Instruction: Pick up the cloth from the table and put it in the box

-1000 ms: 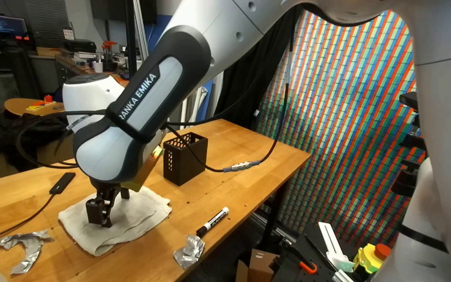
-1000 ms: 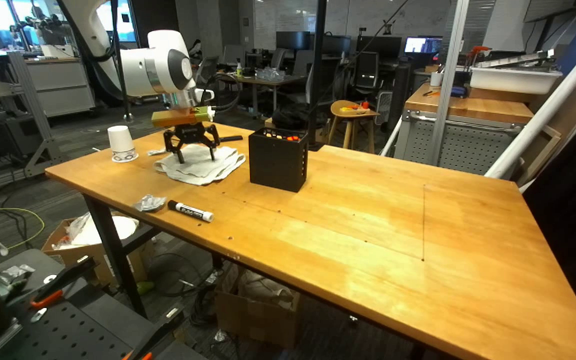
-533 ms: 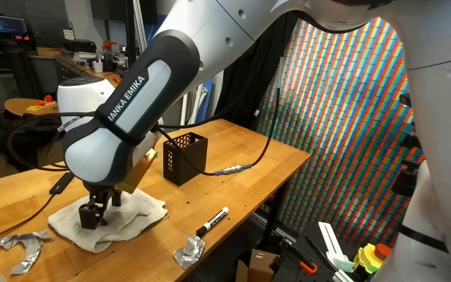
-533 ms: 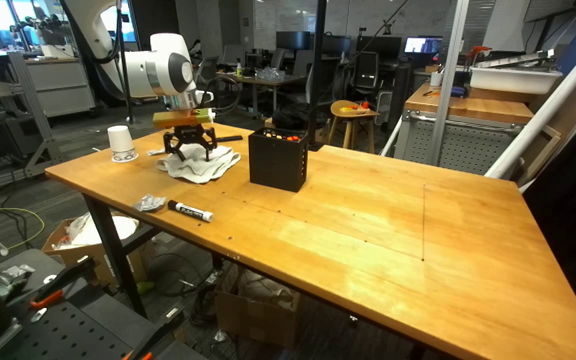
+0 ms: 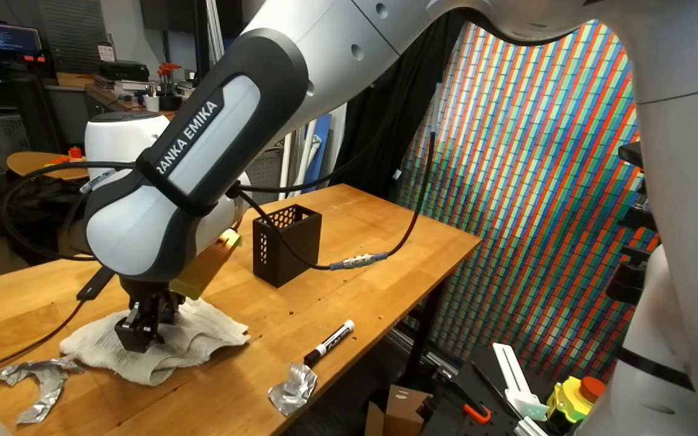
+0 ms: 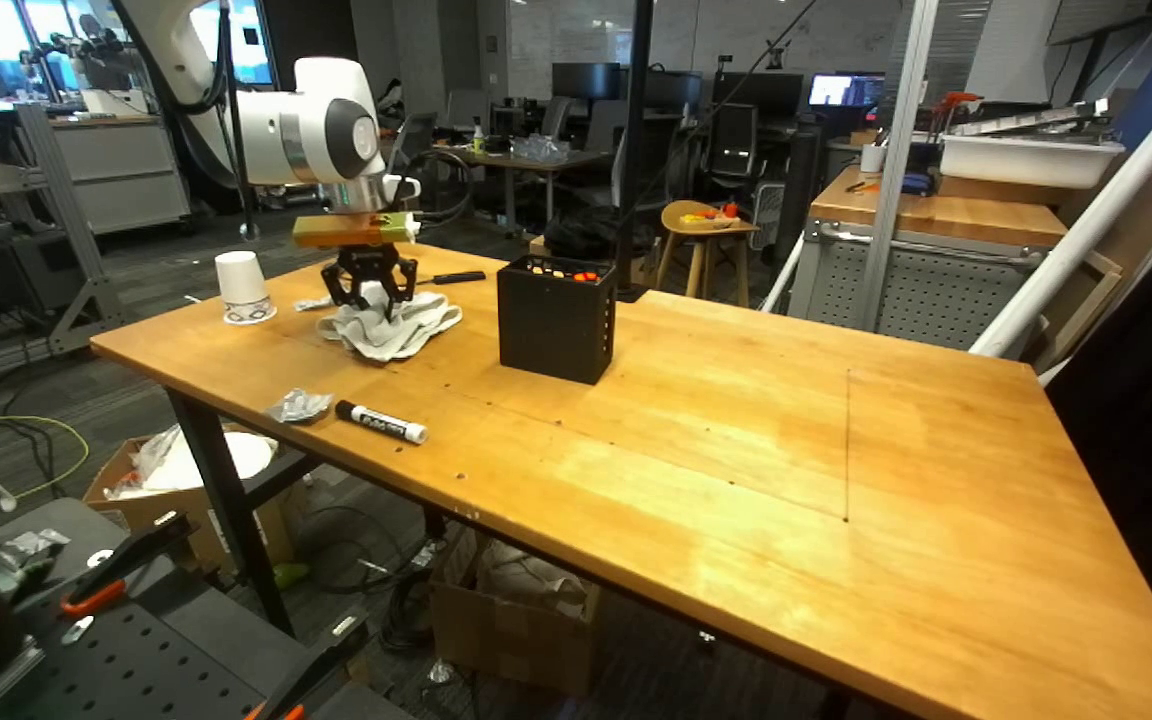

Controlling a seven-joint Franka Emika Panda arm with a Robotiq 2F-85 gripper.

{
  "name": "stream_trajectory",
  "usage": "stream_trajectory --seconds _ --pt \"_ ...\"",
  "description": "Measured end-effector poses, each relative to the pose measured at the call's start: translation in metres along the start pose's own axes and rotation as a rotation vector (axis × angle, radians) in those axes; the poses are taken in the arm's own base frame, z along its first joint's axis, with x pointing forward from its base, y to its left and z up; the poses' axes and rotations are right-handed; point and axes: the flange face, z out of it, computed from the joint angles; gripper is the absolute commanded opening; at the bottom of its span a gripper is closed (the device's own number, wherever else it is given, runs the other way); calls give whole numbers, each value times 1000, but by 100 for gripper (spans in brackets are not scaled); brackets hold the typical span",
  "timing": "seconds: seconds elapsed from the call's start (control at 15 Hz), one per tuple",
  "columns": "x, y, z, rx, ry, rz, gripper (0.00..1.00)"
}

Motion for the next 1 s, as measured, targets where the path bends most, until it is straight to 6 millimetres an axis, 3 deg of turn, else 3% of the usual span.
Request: stream_trajectory --seconds 0.2,0.4,0.6,1.0 --pt "-7 0 -5 -4 -3 12 6" --pt "-14 5 -28 -25 16 35 6" --pt "-23 15 -77 -64 50 76 6" --pt "-58 50 -197 -187 77 223 6"
